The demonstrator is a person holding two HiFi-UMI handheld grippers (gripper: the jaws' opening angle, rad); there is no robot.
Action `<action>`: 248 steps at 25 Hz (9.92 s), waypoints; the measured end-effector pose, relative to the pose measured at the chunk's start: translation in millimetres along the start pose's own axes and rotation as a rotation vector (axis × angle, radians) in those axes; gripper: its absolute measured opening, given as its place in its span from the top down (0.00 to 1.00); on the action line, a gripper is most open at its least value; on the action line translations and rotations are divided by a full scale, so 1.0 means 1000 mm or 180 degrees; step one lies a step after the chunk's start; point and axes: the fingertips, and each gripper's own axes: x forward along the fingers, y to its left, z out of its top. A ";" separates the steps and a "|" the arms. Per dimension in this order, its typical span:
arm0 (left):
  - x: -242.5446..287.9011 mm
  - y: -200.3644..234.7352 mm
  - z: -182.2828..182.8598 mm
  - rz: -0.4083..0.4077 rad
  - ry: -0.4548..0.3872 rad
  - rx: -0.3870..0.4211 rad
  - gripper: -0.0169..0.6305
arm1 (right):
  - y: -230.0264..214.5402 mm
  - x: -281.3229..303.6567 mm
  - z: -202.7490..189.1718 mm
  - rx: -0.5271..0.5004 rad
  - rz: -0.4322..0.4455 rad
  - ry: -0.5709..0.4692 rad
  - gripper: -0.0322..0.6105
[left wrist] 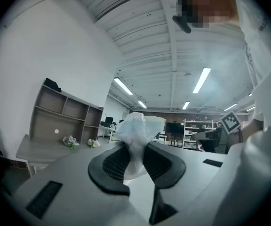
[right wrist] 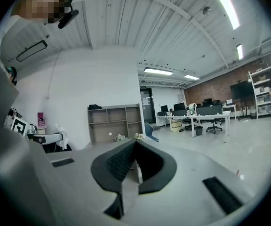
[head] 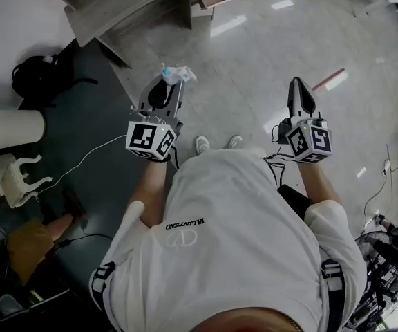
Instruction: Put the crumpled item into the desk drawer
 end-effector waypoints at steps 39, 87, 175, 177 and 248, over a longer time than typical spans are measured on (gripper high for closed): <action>0.235 0.059 -0.021 0.0311 0.0183 0.0046 0.85 | -0.121 0.229 0.014 0.0093 0.0389 0.0143 0.95; 0.533 0.249 -0.115 -0.0412 0.0786 -0.0619 0.85 | -0.076 0.599 -0.028 -0.0130 0.0480 0.0765 0.95; 0.703 0.353 -0.532 0.1060 0.1989 -0.1124 0.85 | -0.156 0.821 -0.426 0.0260 0.0719 0.1651 0.95; 0.703 0.353 -0.531 0.1067 0.1996 -0.1114 0.85 | -0.157 0.821 -0.426 0.0259 0.0704 0.1660 0.95; 0.709 0.352 -0.536 0.1092 0.1997 -0.1063 0.65 | -0.180 0.819 -0.440 0.0318 0.0496 0.1732 0.95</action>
